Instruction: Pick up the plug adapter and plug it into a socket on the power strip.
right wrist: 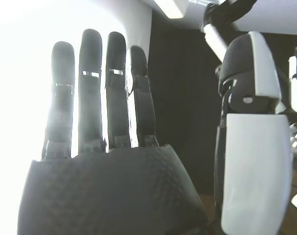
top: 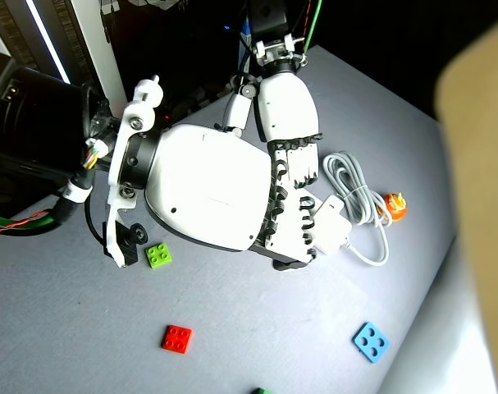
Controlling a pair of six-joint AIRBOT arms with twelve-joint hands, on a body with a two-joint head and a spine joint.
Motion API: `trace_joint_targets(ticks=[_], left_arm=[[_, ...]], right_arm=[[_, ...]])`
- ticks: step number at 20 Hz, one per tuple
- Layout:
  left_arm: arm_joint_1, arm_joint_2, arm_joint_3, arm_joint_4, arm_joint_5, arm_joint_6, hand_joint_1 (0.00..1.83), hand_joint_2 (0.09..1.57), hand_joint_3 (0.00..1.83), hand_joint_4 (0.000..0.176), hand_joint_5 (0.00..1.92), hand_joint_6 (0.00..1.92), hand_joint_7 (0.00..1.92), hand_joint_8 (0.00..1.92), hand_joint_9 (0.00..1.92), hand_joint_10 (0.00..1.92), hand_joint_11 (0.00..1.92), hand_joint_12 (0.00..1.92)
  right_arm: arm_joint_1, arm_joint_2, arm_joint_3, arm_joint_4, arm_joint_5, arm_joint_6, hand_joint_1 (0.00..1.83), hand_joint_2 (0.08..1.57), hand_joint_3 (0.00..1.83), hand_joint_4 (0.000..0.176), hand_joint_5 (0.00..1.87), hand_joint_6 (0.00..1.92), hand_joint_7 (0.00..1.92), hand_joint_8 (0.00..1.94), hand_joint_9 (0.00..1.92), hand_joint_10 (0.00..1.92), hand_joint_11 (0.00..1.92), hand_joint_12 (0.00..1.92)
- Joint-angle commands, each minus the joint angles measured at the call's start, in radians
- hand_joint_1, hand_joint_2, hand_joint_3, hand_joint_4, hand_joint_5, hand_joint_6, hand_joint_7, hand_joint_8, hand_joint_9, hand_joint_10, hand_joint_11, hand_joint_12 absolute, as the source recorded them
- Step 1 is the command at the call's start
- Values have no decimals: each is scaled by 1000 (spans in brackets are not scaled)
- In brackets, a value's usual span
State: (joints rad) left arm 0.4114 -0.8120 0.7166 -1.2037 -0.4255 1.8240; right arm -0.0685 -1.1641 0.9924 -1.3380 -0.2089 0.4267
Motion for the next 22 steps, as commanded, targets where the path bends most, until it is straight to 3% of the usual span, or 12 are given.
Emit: trace_joint_targets(ticks=[1, 4, 5, 6, 7, 8, 9, 10, 16, 18, 19, 22], left_arm=[[-16, 17, 3, 29, -34, 3, 251, 1224, 4, 0, 407, 1921, 400, 1921, 440, 1921, 532, 1921], [-39, 54, -1, 29, -6, 27, 121, 1303, 8, 0, 1236, 1921, 1233, 1921, 1092, 1921, 1175, 1921], [-46, 66, -3, 29, 4, 38, 89, 1317, 3, 0, 1370, 1921, 1351, 1921, 1264, 1921, 1377, 1921], [-50, 76, -4, 29, 12, 45, 101, 1327, 1, 74, 1406, 1921, 1380, 1921, 1330, 1921, 1456, 1921], [-52, 83, -5, 29, 17, 51, 153, 1316, 0, 111, 1465, 1921, 1428, 1921, 1403, 1921, 1542, 1921], [-57, 89, -6, 29, 18, 54, 153, 1316, 0, 111, 1465, 1921, 1428, 1921, 1403, 1921, 1542, 1921], [-63, 91, -7, 29, 18, 59, 166, 1331, 4, 136, 1526, 1921, 1497, 1921, 1490, 1921, 1620, 1921], [-72, 92, -8, 29, 17, 63, 169, 1333, 3, 145, 1526, 1921, 1510, 1921, 1508, 1921, 1630, 1921], [-95, 74, -27, 29, -22, 102, 206, 1464, 24, 146, 1530, 1921, 1586, 1921, 1596, 1921, 1679, 1921], [-100, 71, -37, 29, -24, 109, 518, 1501, 0, 175, 1519, 1921, 1591, 1921, 1614, 1921, 1695, 1921], [-107, 71, -71, 29, -55, 109, 940, 1440, 0, 176, 1478, 1921, 1562, 1921, 1582, 1921, 1652, 1921], [-107, 68, -77, 28, -58, 103, 986, 1437, 0, 176, 1475, 1921, 1534, 1921, 1543, 1921, 1599, 1921]], right_arm=[[2, 10, -3, -20, 34, 14, 723, 892, 3, 0, 79, 1760, 177, 1913, 310, 1914, 374, 1919], [-8, 24, -10, -20, 37, 5, 659, 898, 0, 0, 292, 1920, 370, 1941, 483, 1921, 653, 1921], [-9, 31, -13, -19, 43, -2, 624, 918, 3, 0, 442, 1921, 490, 1941, 556, 1921, 735, 1921], [-9, 41, -18, -19, 48, -8, 558, 951, 8, 0, 534, 1921, 567, 1941, 605, 1921, 787, 1921], [-10, 49, -24, -19, 48, -9, 532, 975, 6, 0, 693, 1921, 731, 1941, 759, 1921, 946, 1921], [-10, 67, -36, -19, 48, -9, 532, 975, 6, 0, 693, 1921, 731, 1941, 759, 1921, 946, 1921], [-12, 78, -43, -18, 49, -8, 492, 1031, 6, 0, 1045, 1921, 1144, 1941, 1195, 1921, 1366, 1921], [-14, 90, -51, -18, 51, -9, 485, 1036, 3, 0, 1160, 1921, 1265, 1941, 1313, 1921, 1474, 1921], [-7, 119, -58, -18, 61, -34, 387, 1147, 2, 0, 1429, 1921, 1505, 1941, 1531, 1921, 1636, 1921], [-3, 126, -65, -18, 61, -42, 352, 1237, 19, 0, 1431, 1921, 1536, 1941, 1572, 1921, 1665, 1921], [12, 145, -87, -18, 71, -49, 618, 1389, 11, 0, 1410, 1921, 1542, 1941, 1593, 1921, 1704, 1921], [18, 152, -96, -18, 76, -49, 786, 1406, 8, 0, 1380, 1921, 1539, 1941, 1602, 1921, 1713, 1921]])
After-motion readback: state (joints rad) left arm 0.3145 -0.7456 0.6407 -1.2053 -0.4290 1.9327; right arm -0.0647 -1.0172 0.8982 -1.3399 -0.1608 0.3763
